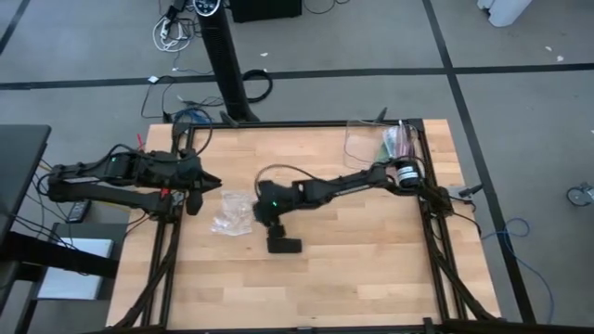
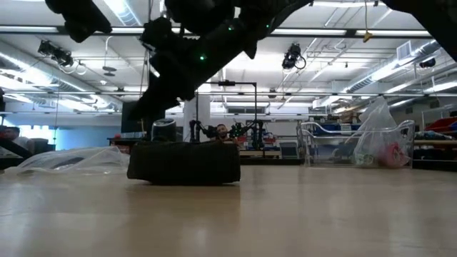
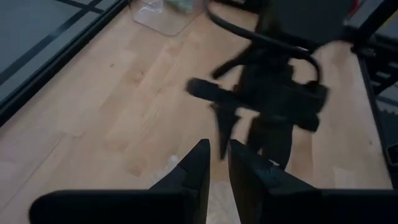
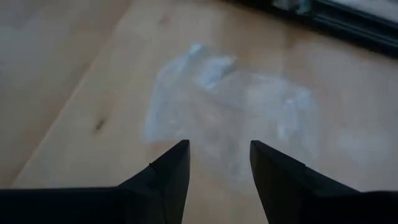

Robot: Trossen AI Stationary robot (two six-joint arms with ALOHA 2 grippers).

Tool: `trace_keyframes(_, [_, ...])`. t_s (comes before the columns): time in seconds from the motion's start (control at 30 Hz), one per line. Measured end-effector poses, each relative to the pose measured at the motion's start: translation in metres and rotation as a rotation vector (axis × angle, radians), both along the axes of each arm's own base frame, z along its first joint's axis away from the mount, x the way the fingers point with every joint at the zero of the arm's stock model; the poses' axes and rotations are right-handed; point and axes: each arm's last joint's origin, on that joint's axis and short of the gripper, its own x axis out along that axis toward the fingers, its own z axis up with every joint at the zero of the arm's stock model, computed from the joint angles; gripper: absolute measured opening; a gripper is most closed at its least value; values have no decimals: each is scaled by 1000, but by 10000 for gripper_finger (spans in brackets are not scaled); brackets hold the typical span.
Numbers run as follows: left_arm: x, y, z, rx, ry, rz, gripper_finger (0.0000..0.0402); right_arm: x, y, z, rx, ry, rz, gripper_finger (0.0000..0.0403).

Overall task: Roll bandage
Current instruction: Put the black bandage into the transparent ziplock bag

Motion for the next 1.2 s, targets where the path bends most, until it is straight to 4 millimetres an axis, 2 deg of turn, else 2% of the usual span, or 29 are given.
trace_keyframes(0.17, [-1,0,-2,14,26,-14,65,4,23,-23,-159,9,53,171])
trace_keyframes(0.27, [-2,0,-3,10,45,-21,65,7,31,-25,-206,-27,78,168])
trace_keyframes(0.83, [-1,0,-7,13,93,-22,65,7,33,-31,-265,-20,186,164])
trace_keyframes(1.2, [4,0,-10,22,123,-17,64,10,21,-31,-286,-47,241,164])
